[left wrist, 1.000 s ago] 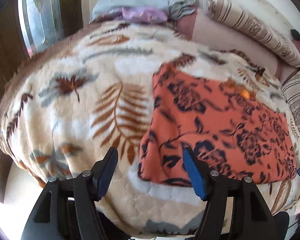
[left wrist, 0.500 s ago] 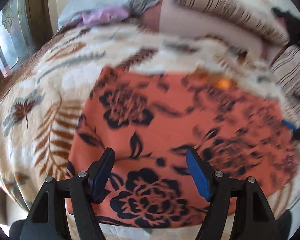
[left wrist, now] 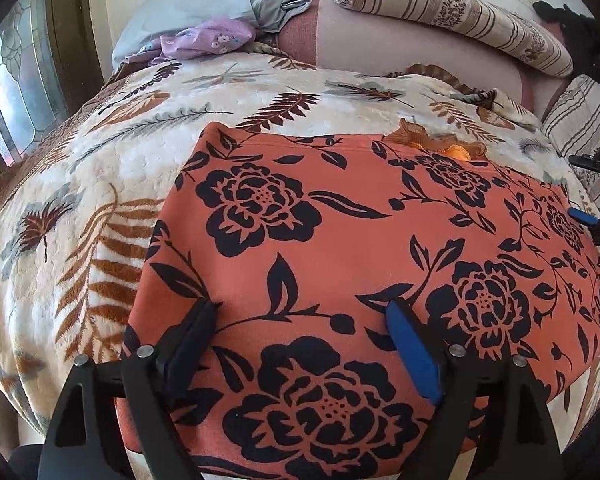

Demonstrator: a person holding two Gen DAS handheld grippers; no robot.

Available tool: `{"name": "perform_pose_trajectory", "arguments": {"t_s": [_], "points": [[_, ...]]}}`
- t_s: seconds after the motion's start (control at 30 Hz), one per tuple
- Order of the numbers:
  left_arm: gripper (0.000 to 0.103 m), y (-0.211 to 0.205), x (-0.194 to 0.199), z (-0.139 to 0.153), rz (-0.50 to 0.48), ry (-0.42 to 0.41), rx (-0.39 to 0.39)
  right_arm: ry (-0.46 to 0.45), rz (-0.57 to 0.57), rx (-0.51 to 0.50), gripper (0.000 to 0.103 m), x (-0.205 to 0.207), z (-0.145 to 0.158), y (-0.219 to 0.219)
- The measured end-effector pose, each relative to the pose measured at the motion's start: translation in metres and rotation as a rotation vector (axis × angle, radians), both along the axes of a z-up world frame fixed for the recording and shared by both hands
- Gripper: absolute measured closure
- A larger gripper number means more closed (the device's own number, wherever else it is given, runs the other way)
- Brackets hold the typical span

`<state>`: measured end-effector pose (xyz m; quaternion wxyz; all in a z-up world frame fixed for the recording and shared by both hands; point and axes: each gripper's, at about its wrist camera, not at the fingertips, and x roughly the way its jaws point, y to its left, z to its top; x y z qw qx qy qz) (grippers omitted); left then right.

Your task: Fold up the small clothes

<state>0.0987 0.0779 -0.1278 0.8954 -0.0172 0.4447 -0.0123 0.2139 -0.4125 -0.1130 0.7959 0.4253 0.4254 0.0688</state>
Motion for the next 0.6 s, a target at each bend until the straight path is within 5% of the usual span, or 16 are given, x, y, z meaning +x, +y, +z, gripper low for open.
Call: {"name": "perform_pose_trajectory", "arguments": {"t_s": [0.17, 0.3, 0.37, 0.6], "points": [[0.016, 0.000, -0.004, 0.000, 0.003, -0.015, -0.007, -0.090, 0.268, -0.019, 0.015, -0.055, 0.045, 0.076], [0.016, 0.002, -0.006, 0.000, -0.002, -0.019, -0.017, 0.026, 0.415, -0.075, 0.015, -0.108, 0.015, 0.123], [0.016, 0.003, -0.007, 0.001, -0.007, -0.019, -0.021, 0.080, 0.373, -0.115, 0.018, -0.124, -0.009, 0.120], [0.016, 0.005, -0.012, 0.006, -0.005, -0.007, -0.044, -0.043, 0.058, 0.022, 0.016, -0.202, 0.014, 0.079]]}}
